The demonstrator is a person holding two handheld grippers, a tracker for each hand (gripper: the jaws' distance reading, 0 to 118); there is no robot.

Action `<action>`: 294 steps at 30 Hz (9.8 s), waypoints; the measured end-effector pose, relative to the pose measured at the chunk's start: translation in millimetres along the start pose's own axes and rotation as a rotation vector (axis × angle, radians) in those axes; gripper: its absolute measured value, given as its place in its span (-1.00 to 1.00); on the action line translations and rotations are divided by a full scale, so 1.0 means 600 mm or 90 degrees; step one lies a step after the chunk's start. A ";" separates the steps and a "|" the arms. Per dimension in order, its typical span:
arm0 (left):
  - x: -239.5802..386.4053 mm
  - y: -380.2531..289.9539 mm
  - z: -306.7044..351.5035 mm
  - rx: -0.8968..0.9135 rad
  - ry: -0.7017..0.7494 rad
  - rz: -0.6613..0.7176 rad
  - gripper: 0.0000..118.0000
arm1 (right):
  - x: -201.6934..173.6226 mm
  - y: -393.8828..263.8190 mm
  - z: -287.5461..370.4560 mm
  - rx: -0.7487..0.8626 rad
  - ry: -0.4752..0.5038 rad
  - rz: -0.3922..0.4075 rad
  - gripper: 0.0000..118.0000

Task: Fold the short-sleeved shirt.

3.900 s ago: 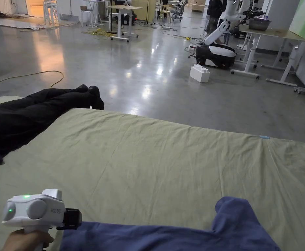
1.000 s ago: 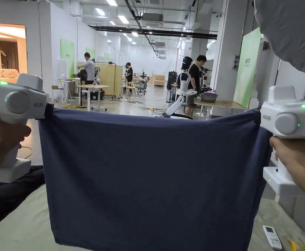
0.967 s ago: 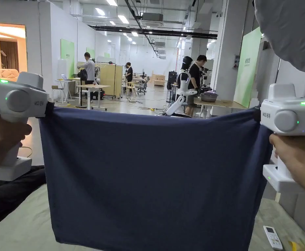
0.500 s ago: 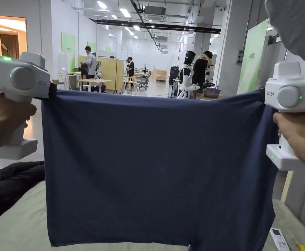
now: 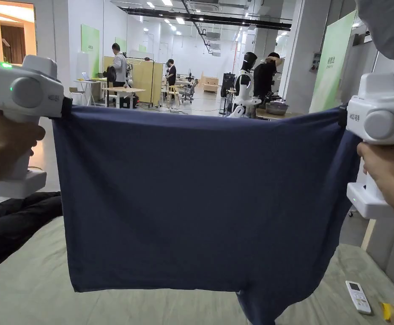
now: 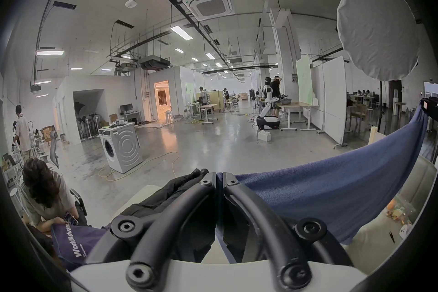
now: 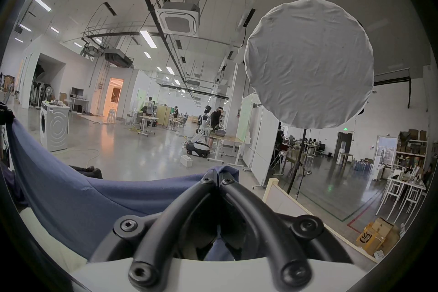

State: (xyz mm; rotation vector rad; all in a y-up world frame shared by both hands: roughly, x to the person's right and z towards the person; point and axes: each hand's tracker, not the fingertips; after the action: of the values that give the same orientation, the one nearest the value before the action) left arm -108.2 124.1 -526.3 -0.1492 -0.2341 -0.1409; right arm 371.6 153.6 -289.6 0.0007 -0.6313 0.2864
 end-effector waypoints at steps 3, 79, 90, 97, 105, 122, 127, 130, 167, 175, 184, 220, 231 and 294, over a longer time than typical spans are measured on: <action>0.003 -0.041 0.019 -0.016 -0.006 -0.009 -0.93 | -0.002 -0.035 0.030 -0.019 0.006 0.013 -0.99; 0.065 -0.673 0.493 -0.036 -0.088 0.044 -0.90 | -0.168 -0.537 0.661 -0.073 0.023 -0.068 -0.88; 0.109 -0.612 0.485 0.028 -0.080 0.023 -0.95 | -0.183 -0.520 0.661 -0.048 0.054 -0.084 -0.95; 0.064 -0.657 0.475 -0.165 -0.105 0.007 -0.94 | -0.184 -0.532 0.657 -0.075 0.073 -0.070 -0.95; -0.048 -0.755 0.499 -0.428 -0.080 0.026 -0.86 | -0.196 -0.574 0.659 -0.137 0.097 -0.056 -0.95; -0.063 -0.918 0.390 -0.624 -0.023 0.077 0.22 | -0.205 -0.620 0.672 -0.211 0.112 -0.032 -0.95; -0.046 -0.899 0.390 -0.635 -0.047 0.022 -0.03 | -0.200 -0.633 0.679 -0.229 0.110 -0.028 -0.95; -0.033 -0.895 0.393 -0.635 -0.083 0.001 -0.62 | -0.193 -0.638 0.681 -0.245 0.109 -0.034 -0.95; -0.036 -0.849 0.458 -0.563 -0.103 0.028 -0.88 | -0.062 -0.759 0.694 -0.717 0.146 0.043 -0.90; -0.055 -0.833 0.440 -0.511 -0.108 0.029 -0.88 | -0.051 -0.695 0.686 -0.633 0.144 -0.016 -0.90; -0.025 -0.766 0.337 -0.424 -0.128 0.016 -0.88 | -0.055 -0.658 0.586 -0.558 0.115 -0.031 -0.90; 0.096 -0.699 0.286 -0.169 -0.102 0.007 0.10 | -0.145 -0.603 0.487 -0.220 0.099 -0.073 0.37; 0.114 -0.622 0.452 0.020 -0.029 0.030 -0.79 | -0.184 -0.507 0.598 -0.044 0.086 -0.075 -0.90; 0.018 -0.836 0.300 -0.472 -0.096 -0.009 -0.88 | -0.078 -0.825 0.434 -0.683 0.131 -0.023 0.13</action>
State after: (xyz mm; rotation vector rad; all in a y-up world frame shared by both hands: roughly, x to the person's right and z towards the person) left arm -215.5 -339.3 -285.3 -0.8966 -0.3249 -0.2269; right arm 314.7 -357.2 -63.6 -1.0326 -0.5168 -0.1147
